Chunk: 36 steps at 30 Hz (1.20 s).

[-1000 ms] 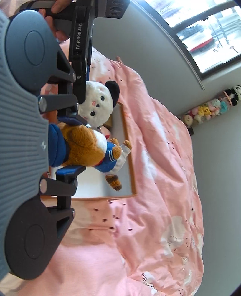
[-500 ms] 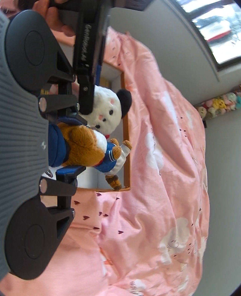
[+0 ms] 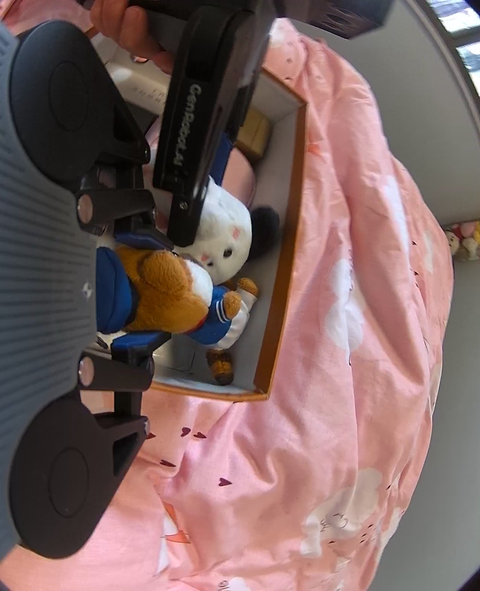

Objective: Organize objects
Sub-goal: 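Lower the white plush into the box with the left gripper while the right lowers the plush dog, then open both grippers and withdraw them from the box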

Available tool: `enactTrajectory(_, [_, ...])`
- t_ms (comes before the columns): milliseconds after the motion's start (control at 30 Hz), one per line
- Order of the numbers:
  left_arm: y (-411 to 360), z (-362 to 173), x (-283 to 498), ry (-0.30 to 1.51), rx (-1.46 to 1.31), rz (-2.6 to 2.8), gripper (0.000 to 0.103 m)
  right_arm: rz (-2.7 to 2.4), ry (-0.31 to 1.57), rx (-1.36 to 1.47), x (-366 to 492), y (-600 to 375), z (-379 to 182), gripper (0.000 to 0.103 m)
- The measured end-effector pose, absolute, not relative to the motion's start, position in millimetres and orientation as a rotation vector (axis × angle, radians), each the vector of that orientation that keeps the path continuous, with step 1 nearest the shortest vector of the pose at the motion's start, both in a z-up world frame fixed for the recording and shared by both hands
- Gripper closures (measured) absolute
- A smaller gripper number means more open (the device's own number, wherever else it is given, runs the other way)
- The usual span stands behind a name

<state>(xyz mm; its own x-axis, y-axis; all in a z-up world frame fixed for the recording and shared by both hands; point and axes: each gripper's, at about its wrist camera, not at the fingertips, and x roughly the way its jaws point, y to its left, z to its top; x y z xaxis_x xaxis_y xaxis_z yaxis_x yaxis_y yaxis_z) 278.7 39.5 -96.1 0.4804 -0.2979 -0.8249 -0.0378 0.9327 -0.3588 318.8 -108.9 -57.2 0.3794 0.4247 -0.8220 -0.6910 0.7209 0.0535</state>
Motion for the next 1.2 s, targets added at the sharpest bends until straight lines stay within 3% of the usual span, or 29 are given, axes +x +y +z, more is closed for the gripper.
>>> enactTrajectory(300, [36.3, -98.4, 286.1, 1.078, -0.337, -0.187, 0.034, 0.735, 0.915, -0.513, 319.1, -88.3, -66.4, 0.052])
enactTrajectory(533, [45.5, -75.3, 272.3, 1.059, -0.349, -0.252, 0.024, 0.775, 0.911, -0.574, 314.6, -91.7, -56.3, 0.045])
enactTrajectory(567, [45.4, -70.8, 268.3, 1.058, -0.332, -0.257, 0.025, 0.779, 0.908, -0.583, 312.5, -93.7, -54.1, 0.045])
enactTrajectory(667, [43.3, -62.7, 256.9, 1.07, -0.293, -0.276, 0.042, 0.79, 0.907, -0.605, 304.6, -100.4, -47.7, 0.045])
enactTrajectory(733, [42.3, -62.9, 250.5, 1.083, -0.29, -0.285, 0.06, 0.808, 0.905, -0.634, 297.5, -104.3, -44.8, 0.046])
enactTrajectory(833, [40.9, -69.0, 245.2, 1.104, -0.288, -0.27, 0.067, 0.835, 0.899, -0.704, 285.3, -106.8, -44.3, 0.055])
enactTrajectory(1000, [39.5, -85.5, 243.4, 1.135, -0.329, -0.243, 0.068, 0.866, 0.9, -0.835, 272.0, -104.8, -51.7, 0.074])
enactTrajectory(1133, [32.3, -96.9, 242.0, 1.17, -0.314, -0.233, 0.069, 0.867, 0.919, -0.881, 271.9, -102.8, -59.7, 0.075])
enactTrajectory(1200, [30.9, -98.4, 241.9, 1.162, -0.314, -0.228, 0.069, 0.864, 0.921, -0.888, 273.6, -100.9, -63.5, 0.083])
